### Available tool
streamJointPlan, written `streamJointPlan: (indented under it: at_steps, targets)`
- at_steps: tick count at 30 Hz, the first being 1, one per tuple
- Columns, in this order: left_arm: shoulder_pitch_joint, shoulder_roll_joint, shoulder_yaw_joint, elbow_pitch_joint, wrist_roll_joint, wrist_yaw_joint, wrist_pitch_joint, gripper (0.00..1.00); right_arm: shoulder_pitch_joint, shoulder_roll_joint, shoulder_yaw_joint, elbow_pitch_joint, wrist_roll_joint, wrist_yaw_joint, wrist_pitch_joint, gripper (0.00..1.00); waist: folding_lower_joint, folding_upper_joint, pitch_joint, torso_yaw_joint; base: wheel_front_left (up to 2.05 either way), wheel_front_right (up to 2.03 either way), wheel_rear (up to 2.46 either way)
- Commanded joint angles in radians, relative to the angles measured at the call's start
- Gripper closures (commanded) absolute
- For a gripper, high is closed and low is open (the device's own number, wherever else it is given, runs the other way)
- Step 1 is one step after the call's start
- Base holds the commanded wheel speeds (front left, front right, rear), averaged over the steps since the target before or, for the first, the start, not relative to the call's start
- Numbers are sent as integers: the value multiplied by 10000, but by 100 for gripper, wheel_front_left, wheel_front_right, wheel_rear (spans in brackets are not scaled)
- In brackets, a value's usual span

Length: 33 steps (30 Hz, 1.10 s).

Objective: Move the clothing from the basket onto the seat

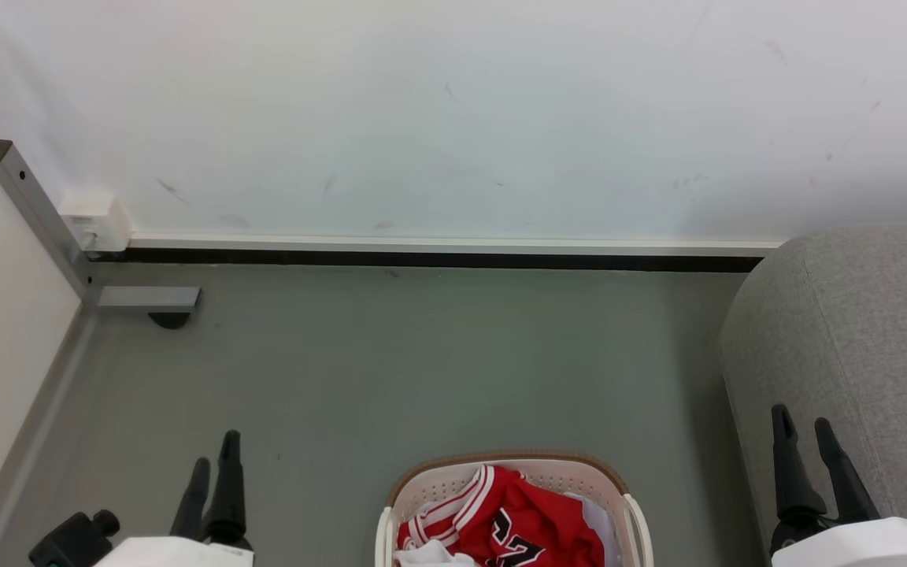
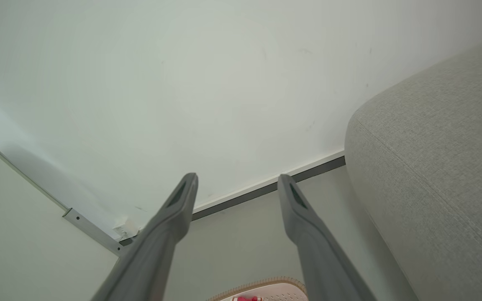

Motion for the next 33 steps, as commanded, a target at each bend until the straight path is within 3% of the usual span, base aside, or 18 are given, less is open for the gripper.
streamJointPlan:
  at_steps: [1, 33]
  targets:
    - [-90, 91, 13, -117, 532, 18, -129, 0, -292, -106, -7, -170, -457, -9, -121, 0, 0, 0, 4, 5, 0, 0, 0]
    - [115, 119, 182, 167, 4804, 74, -937, 0, -232, -109, -72, 299, -4011, -14, -928, 0, 0, 0, 22, -63, 0, 0, 0]
